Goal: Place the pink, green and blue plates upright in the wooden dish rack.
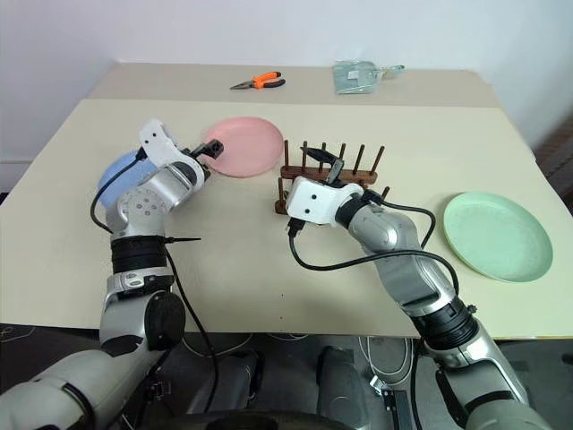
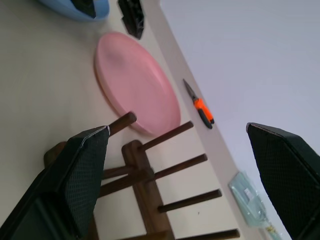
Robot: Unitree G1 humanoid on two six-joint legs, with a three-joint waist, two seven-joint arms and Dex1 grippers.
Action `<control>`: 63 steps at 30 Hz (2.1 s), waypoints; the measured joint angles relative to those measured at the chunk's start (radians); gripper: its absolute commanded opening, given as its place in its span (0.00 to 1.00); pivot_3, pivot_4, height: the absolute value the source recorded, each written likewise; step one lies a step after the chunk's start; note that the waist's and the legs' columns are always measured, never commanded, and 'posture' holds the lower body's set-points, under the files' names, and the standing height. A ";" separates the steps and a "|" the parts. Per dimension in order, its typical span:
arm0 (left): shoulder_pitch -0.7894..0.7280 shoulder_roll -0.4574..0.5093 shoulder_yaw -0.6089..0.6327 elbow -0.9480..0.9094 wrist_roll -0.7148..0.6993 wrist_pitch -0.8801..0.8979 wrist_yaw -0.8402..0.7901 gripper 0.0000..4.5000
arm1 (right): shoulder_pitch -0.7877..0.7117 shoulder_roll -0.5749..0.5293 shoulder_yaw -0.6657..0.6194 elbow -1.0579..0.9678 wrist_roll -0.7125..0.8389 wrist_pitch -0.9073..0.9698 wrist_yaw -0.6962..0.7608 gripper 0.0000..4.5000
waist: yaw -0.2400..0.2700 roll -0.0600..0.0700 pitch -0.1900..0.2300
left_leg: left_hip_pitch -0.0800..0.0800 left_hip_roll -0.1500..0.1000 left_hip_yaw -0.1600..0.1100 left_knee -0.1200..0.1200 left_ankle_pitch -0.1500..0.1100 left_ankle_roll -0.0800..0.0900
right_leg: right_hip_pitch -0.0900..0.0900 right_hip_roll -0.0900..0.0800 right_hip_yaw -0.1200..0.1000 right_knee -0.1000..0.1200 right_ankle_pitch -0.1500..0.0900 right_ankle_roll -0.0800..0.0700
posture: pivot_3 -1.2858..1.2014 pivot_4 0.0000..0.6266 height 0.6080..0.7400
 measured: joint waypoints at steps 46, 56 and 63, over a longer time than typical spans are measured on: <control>-0.117 0.038 -0.063 -0.081 -0.022 -0.255 -0.241 0.01 | -0.153 0.005 -0.036 0.030 -0.130 -0.094 0.027 1.00 | -0.027 0.000 0.000 | 0.000 0.000 0.000 -0.001 0.000 -0.001 | -0.001 0.000 0.000 0.001 0.000 0.000 | 0.52 0.24 1.00; -0.027 -0.003 -0.274 -0.466 -0.027 -0.020 -0.234 0.00 | -0.297 -0.004 0.064 0.320 -0.369 -0.255 -0.088 0.80 | -0.025 0.000 0.000 | 0.000 0.000 0.000 -0.001 0.001 -0.001 | -0.001 0.000 0.000 0.000 0.000 0.000 | 0.52 0.24 1.00; 0.019 0.000 -0.265 -0.504 -0.035 0.079 -0.228 0.16 | -0.283 -0.016 0.057 0.328 -0.419 -0.257 -0.123 0.01 | -0.029 0.000 0.001 | 0.000 0.001 0.001 -0.002 0.001 -0.001 | -0.001 0.001 0.001 0.001 0.000 0.000 | 0.52 0.24 1.00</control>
